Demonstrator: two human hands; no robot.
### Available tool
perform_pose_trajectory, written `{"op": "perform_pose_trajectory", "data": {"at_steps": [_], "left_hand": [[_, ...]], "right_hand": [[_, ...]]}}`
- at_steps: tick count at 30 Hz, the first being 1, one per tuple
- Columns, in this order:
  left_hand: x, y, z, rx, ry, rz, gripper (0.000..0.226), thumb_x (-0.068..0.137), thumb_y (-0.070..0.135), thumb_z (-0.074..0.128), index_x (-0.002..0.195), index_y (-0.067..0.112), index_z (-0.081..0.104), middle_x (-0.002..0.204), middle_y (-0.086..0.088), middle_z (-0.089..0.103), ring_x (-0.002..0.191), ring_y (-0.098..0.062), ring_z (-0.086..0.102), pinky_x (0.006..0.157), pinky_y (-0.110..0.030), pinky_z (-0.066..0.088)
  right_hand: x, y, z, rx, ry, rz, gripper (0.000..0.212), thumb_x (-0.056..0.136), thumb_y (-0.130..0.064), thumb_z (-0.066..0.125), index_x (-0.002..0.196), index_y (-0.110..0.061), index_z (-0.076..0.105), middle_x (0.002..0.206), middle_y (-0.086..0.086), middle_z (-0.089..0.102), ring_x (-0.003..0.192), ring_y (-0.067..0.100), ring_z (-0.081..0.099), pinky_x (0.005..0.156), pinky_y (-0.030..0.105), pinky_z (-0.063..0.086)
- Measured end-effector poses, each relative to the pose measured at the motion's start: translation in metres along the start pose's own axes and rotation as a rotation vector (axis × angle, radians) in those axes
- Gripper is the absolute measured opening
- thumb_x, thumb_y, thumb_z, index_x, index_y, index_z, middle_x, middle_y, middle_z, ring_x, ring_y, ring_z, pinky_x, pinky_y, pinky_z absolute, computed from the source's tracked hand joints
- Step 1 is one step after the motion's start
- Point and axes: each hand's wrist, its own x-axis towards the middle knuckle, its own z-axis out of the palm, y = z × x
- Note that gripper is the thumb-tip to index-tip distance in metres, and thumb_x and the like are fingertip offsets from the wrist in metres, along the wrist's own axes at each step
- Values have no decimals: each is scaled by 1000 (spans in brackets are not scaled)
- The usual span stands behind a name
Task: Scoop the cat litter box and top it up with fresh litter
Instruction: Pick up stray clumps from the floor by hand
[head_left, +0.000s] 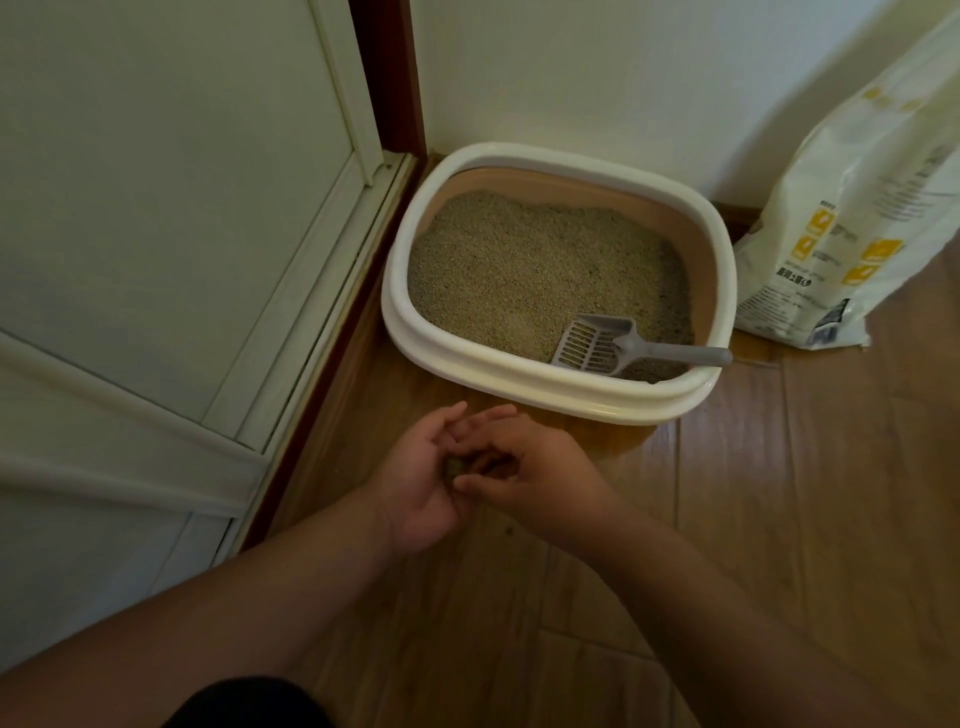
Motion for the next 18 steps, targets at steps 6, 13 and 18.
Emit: {"op": "perform_pose_trajectory", "data": {"at_steps": [6,13,18], "left_hand": [[-3,1,-6,-94,-35,36,47,103,30,43,124,-4,67,131,-27,64,115,-30,68,99,-35,52],[-1,11,-21,-198,7,95,48,100,34,48,118,-4,72,133,-22,64,120,-32,66,97,-40,55],[-2,17,-28,-204,26,111,50,100,36,46,119,-3,71,134,-21,64,122,-32,65,95,-41,56]], "right_hand": [[3,-6,-9,343,87,6,33,85,-13,81,115,-25,74,104,-4,78,97,11,74,91,37,60],[7,10,-22,71,258,112,31,87,-29,79,116,-27,70,97,-13,72,89,-3,68,79,17,57],[12,39,-8,-280,119,255,37,92,-29,70,129,-28,63,117,-9,64,99,6,62,90,31,57]]}}
